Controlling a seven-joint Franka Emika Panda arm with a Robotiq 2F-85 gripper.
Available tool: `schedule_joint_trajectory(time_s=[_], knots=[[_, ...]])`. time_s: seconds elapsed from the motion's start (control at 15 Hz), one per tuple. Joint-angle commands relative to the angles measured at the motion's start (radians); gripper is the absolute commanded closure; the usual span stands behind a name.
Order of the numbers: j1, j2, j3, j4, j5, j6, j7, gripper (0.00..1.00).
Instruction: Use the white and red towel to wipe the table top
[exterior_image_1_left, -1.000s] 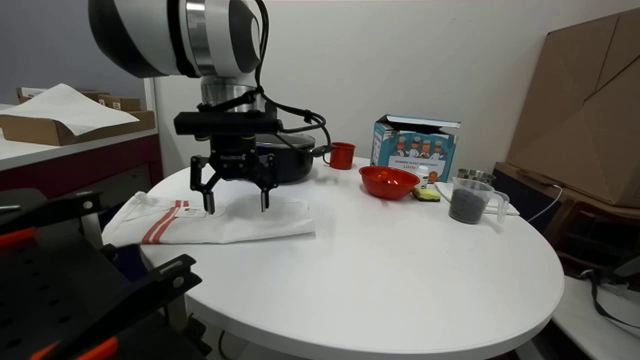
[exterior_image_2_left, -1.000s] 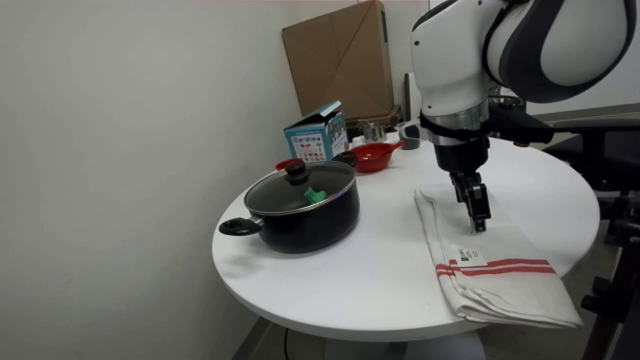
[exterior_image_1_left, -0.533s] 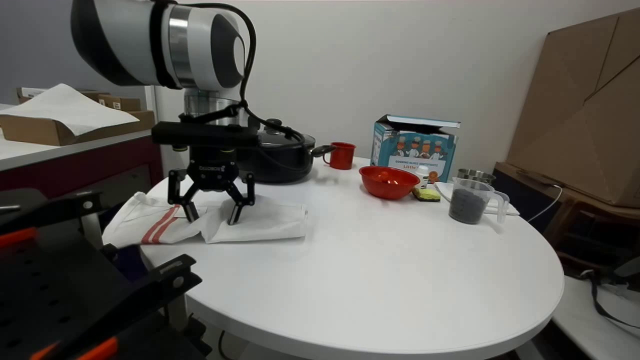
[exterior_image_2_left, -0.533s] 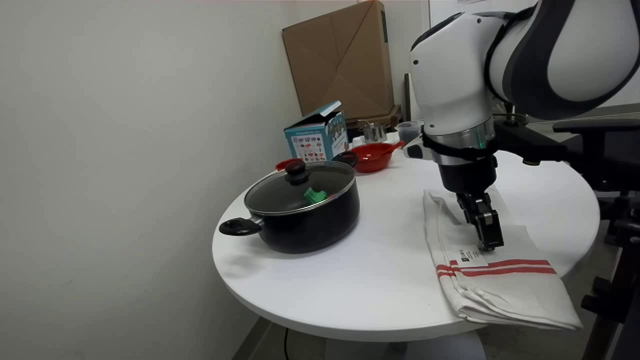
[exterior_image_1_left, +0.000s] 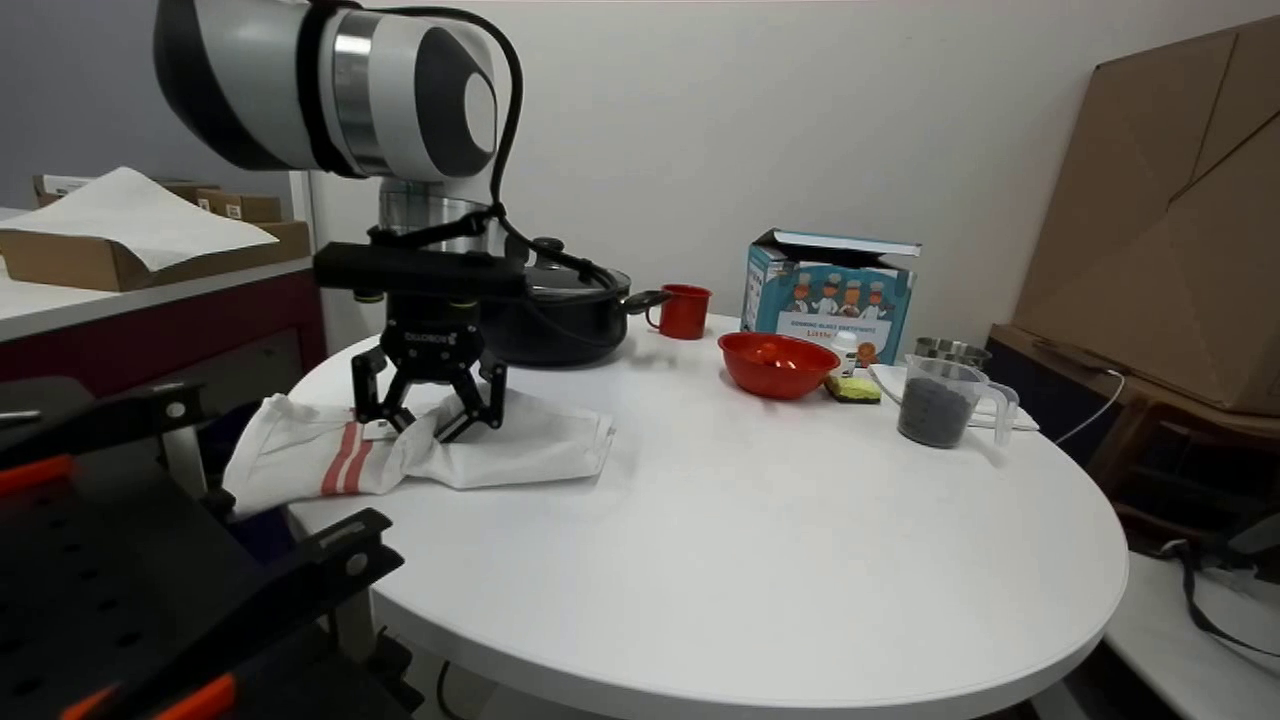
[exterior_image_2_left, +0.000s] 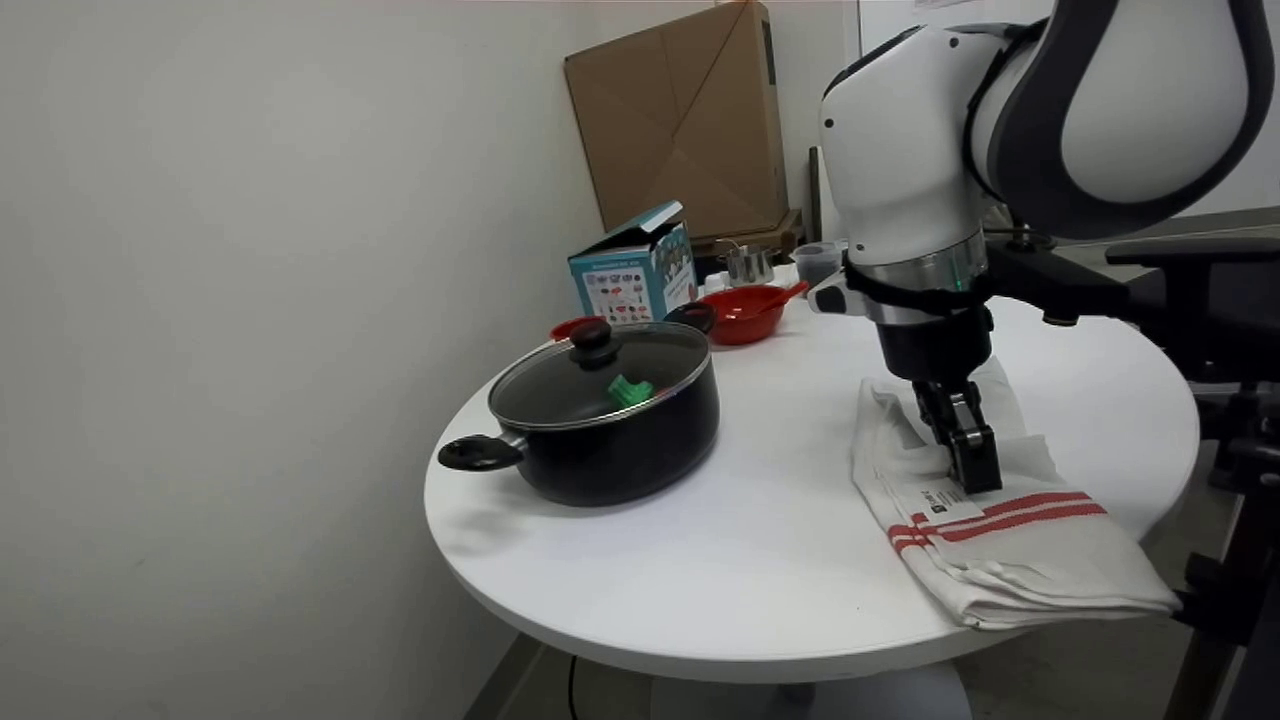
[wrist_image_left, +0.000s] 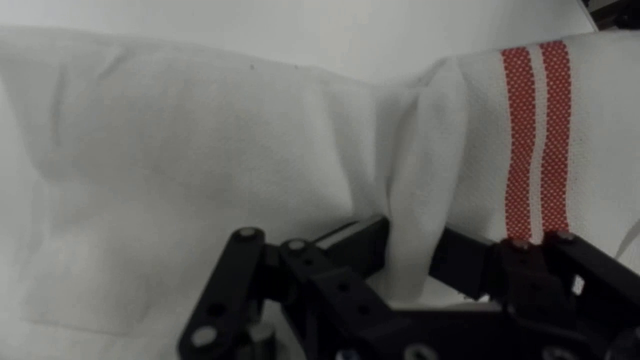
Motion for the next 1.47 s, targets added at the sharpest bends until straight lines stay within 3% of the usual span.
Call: schedule_joint_trajectory(time_s=[0.0,0.47,0.73,1.0,1.4], knots=[[0.025,0.007,-0.047,0.027,0.039,-0.011,-0.038,0.97],[0.06,0.088,-0.332,0.242,-0.013,-0.009,0.031,1.0],[0.04,0.14,-0.399,0.345,0.013,-0.025,0.053,1.0],[0.043,0.176,-0.408,0.378,0.018,-0.051,0.078,1.0],[0.019,0.152,-0.268,0.316,0.037,-0.16,0.021,1.0]])
